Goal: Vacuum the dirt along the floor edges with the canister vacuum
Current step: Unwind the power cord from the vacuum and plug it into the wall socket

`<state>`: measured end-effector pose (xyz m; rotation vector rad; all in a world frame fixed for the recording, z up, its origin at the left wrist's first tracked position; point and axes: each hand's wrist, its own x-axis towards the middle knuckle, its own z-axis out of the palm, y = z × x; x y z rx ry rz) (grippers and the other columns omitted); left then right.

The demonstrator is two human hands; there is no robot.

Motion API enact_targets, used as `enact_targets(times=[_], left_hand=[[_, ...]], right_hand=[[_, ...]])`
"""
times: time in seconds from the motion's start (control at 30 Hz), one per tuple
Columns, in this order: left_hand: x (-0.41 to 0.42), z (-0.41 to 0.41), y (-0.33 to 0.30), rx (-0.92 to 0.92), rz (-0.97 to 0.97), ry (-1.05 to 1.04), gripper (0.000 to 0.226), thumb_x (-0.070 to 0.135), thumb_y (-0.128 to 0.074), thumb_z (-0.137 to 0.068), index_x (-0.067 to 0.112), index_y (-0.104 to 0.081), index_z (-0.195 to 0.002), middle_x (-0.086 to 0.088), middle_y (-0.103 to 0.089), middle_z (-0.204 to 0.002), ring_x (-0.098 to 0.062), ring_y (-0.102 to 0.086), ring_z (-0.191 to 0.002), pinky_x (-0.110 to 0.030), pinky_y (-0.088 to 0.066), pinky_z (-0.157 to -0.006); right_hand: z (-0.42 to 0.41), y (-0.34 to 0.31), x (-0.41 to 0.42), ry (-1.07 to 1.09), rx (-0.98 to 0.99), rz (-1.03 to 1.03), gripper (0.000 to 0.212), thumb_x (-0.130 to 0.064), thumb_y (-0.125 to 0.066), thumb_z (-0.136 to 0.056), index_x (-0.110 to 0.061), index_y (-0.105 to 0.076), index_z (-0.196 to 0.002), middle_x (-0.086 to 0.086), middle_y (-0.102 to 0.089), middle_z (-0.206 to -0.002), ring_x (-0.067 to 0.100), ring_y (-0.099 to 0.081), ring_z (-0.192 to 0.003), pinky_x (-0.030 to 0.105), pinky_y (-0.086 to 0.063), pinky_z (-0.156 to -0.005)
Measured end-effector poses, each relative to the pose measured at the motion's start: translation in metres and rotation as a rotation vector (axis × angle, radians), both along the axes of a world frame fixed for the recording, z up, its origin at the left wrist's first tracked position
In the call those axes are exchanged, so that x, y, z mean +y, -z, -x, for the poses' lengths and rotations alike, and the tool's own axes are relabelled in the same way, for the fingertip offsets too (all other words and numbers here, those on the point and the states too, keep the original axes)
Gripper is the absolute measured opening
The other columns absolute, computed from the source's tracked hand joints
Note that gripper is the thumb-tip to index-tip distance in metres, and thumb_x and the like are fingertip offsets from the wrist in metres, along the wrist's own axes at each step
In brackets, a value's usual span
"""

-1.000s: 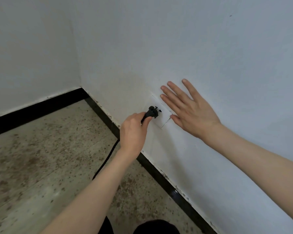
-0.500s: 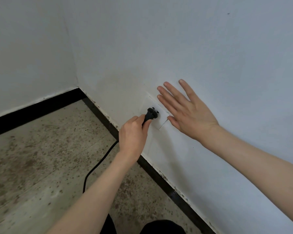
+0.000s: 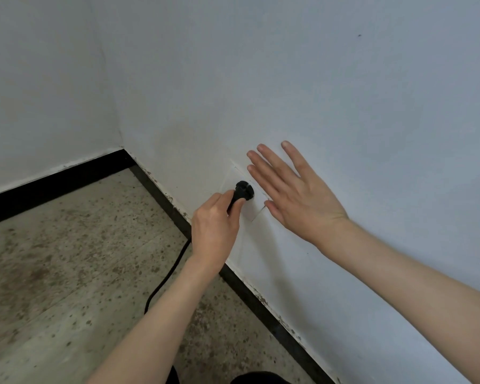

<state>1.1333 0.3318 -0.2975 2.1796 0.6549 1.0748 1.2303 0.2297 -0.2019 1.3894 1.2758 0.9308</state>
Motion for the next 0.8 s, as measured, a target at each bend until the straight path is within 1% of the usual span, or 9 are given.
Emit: enact_targets(times=[0.1,0.2,0.27,0.33,0.43,0.5,0.6,0.7,0.8], left_hand=[[0.004,0.003,-0.001,0.026,-0.045,0.018,0.017,0.009,-0.071,-0.083,-0.006,-0.071,-0.09,-0.012,-0.059,-0.059,-0.024,-0.052,-0.046,-0.026,-0.041,-0.043],[0.008,0.006,-0.007,0.132,-0.062,0.035,0.02,0.016,-0.065,-0.089,-0.003,-0.067,-0.083,-0.008,-0.052,-0.057,-0.025,-0.049,-0.047,-0.027,-0.032,-0.044],[0.012,0.008,-0.018,0.362,-0.042,0.079,0.028,0.027,-0.053,-0.097,0.001,-0.061,-0.089,-0.006,-0.05,-0.067,-0.024,-0.05,-0.057,-0.03,-0.031,-0.051],[0.019,0.014,-0.041,0.665,-0.067,0.169,0.034,0.035,-0.041,-0.101,0.006,-0.057,-0.106,-0.009,-0.058,-0.088,-0.026,-0.057,-0.08,-0.032,-0.038,-0.061],[0.032,0.042,-0.09,1.025,-0.129,0.309,0.051,0.045,-0.034,-0.1,0.018,-0.033,-0.143,-0.01,-0.049,-0.132,-0.03,-0.046,-0.121,-0.041,-0.039,-0.094],[0.042,0.076,-0.13,1.023,-0.151,0.286,0.056,0.047,-0.033,-0.099,0.022,-0.023,-0.149,-0.007,-0.041,-0.144,-0.028,-0.039,-0.13,-0.044,-0.033,-0.103],[0.061,0.135,-0.2,0.928,-0.143,0.16,0.058,0.047,-0.034,-0.099,0.023,-0.022,-0.15,-0.004,-0.033,-0.152,-0.024,-0.033,-0.138,-0.042,-0.024,-0.112],[0.081,0.191,-0.285,0.944,-0.086,0.049,0.062,0.052,-0.031,-0.098,0.028,-0.014,-0.152,-0.002,-0.017,-0.159,-0.025,-0.015,-0.145,-0.047,-0.011,-0.117],[0.092,0.247,-0.387,0.901,-0.07,-0.065,0.063,0.053,-0.028,-0.097,0.03,-0.01,-0.153,-0.002,-0.012,-0.16,-0.026,-0.008,-0.147,-0.05,-0.007,-0.118]], right_hand=[[-0.001,0.0,0.0,0.0,0.006,0.003,0.07,-0.05,-0.011,-0.103,-0.004,0.009,-0.151,0.013,0.003,-0.164,0.033,0.002,-0.15,0.058,0.008,-0.109],[0.001,0.0,0.0,0.04,0.017,0.003,0.07,-0.049,-0.011,-0.104,-0.003,0.012,-0.15,0.013,0.005,-0.164,0.034,0.005,-0.149,0.058,0.011,-0.108],[0.005,-0.004,0.002,0.099,0.067,0.011,0.069,-0.047,-0.011,-0.104,-0.003,0.015,-0.15,0.014,0.01,-0.164,0.034,0.01,-0.149,0.057,0.015,-0.107],[0.01,-0.012,0.004,0.179,0.174,0.042,0.066,-0.043,-0.014,-0.106,-0.005,0.014,-0.153,0.014,0.016,-0.162,0.034,0.016,-0.148,0.057,0.022,-0.104],[0.03,-0.04,0.009,0.359,0.471,0.102,0.062,-0.041,-0.02,-0.106,-0.011,0.002,-0.156,0.012,0.014,-0.164,0.03,0.015,-0.15,0.052,0.023,-0.11],[0.052,-0.073,0.017,0.458,0.782,0.067,0.062,-0.043,-0.026,-0.105,-0.016,-0.007,-0.157,0.01,0.007,-0.165,0.028,0.009,-0.152,0.05,0.013,-0.118],[0.087,-0.135,0.033,0.53,1.141,-0.05,0.066,-0.049,-0.029,-0.103,-0.023,-0.003,-0.158,0.006,0.009,-0.165,0.025,0.007,-0.152,0.051,0.006,-0.119],[0.12,-0.211,0.05,0.472,1.311,-0.158,0.071,-0.056,-0.029,-0.1,-0.026,0.0,-0.157,0.004,0.007,-0.166,0.025,0.005,-0.152,0.051,0.007,-0.12],[0.157,-0.304,0.07,0.326,1.405,-0.227,0.073,-0.06,-0.029,-0.099,-0.029,0.001,-0.157,0.001,0.008,-0.166,0.022,0.008,-0.152,0.051,0.011,-0.118]])
